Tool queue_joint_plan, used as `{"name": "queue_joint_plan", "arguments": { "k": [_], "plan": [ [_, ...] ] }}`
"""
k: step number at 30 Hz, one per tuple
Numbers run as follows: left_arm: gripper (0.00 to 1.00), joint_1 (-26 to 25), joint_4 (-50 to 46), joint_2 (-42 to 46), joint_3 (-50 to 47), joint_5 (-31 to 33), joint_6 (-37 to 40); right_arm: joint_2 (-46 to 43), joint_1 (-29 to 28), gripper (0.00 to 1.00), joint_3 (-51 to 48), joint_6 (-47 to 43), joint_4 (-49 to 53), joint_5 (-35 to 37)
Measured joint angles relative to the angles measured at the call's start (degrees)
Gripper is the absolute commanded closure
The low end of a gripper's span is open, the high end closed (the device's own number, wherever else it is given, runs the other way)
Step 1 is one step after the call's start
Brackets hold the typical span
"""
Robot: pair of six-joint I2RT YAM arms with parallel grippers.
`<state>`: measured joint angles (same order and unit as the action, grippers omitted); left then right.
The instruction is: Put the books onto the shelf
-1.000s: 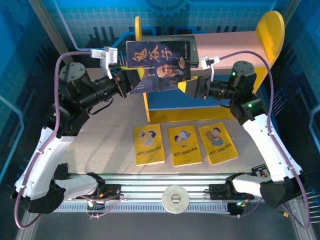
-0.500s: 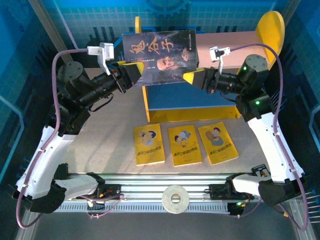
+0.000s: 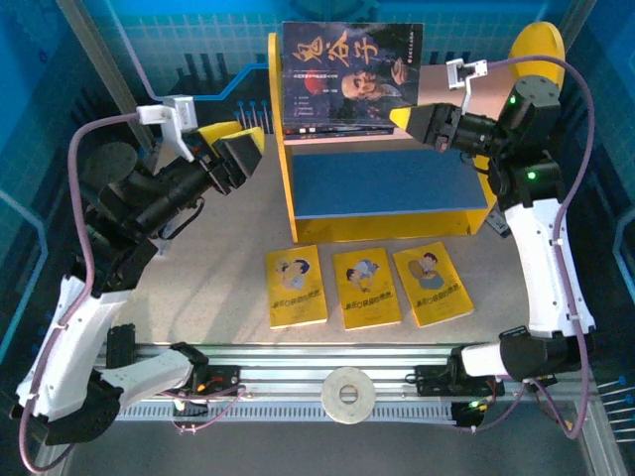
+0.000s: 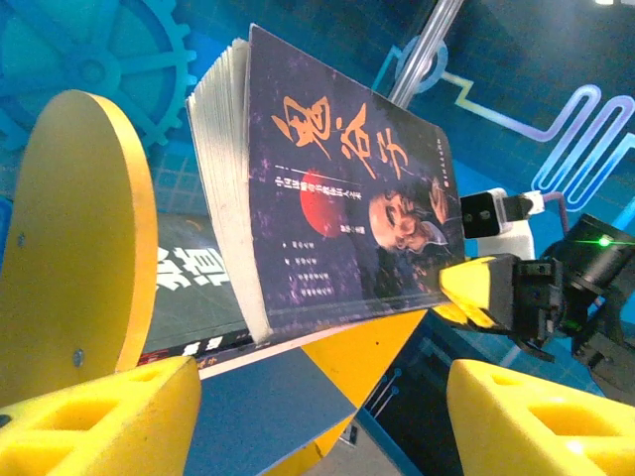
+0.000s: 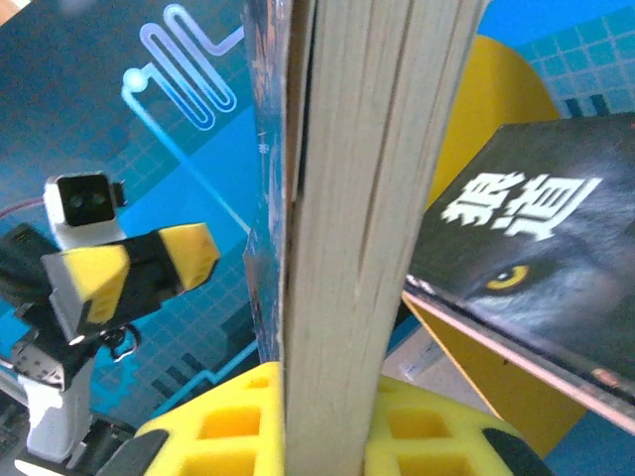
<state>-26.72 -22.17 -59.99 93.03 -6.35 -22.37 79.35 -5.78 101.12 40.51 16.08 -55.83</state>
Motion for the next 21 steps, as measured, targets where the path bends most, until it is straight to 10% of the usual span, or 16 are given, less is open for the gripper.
{"name": "queue_joint_plan", "arguments": {
  "k": [21],
  "plan": [
    [0.31,0.0,-3.1,1.6,-3.0,2.8,0.3,11.5,0.3,0.94,10.8,-7.2,13.5,-1.5]
  ]
}}
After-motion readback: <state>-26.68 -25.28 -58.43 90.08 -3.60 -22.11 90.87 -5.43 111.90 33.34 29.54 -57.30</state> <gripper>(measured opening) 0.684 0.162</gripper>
